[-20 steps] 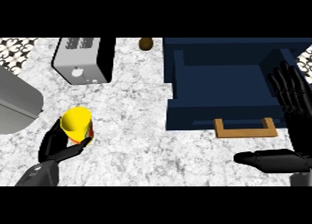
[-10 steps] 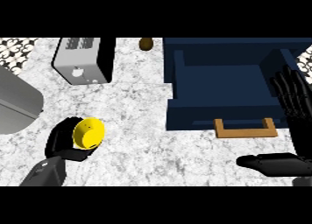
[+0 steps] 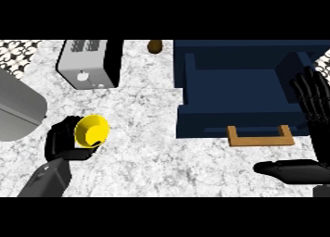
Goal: Pick up the cup, place it into the drawer and close the drawer
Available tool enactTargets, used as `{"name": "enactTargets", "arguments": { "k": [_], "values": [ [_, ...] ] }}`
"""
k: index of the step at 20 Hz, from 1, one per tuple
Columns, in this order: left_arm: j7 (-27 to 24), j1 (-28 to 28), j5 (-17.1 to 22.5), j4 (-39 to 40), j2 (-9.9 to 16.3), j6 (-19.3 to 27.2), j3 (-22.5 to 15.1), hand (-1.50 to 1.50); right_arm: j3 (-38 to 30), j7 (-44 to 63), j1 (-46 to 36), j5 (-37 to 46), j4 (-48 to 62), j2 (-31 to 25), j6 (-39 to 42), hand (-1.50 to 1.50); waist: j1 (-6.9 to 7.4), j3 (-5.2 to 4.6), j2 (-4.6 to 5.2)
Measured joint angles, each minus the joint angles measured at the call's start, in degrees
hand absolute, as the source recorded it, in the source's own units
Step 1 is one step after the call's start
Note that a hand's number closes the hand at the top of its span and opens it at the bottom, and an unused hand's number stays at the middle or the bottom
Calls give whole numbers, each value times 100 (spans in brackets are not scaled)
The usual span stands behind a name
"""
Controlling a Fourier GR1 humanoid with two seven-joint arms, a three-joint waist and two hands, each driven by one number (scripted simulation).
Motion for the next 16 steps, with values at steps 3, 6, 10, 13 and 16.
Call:
{"name": "enactTargets", "arguments": {
  "k": [3,6,10,13,16],
  "values": [
    [-37,-108,59,-206,-101,103,0,150,-27,-44,-59,36,102,-5,-23,-150,24,3,-8],
    [36,-260,80,-521,-178,174,-78,150,-54,-96,16,37,94,-8,-13,-150,45,9,-25],
    [340,-469,100,-1045,-311,211,-283,150,-89,77,72,-31,-92,-18,-17,-150,75,14,-50],
    [631,-633,94,-1598,-379,362,-457,150,-199,67,30,-98,-30,-97,31,-150,110,18,-63],
    [934,-732,1,-2256,-625,672,-726,150,-234,107,160,-142,-128,-112,68,-150,122,20,-75]
  ]
}}
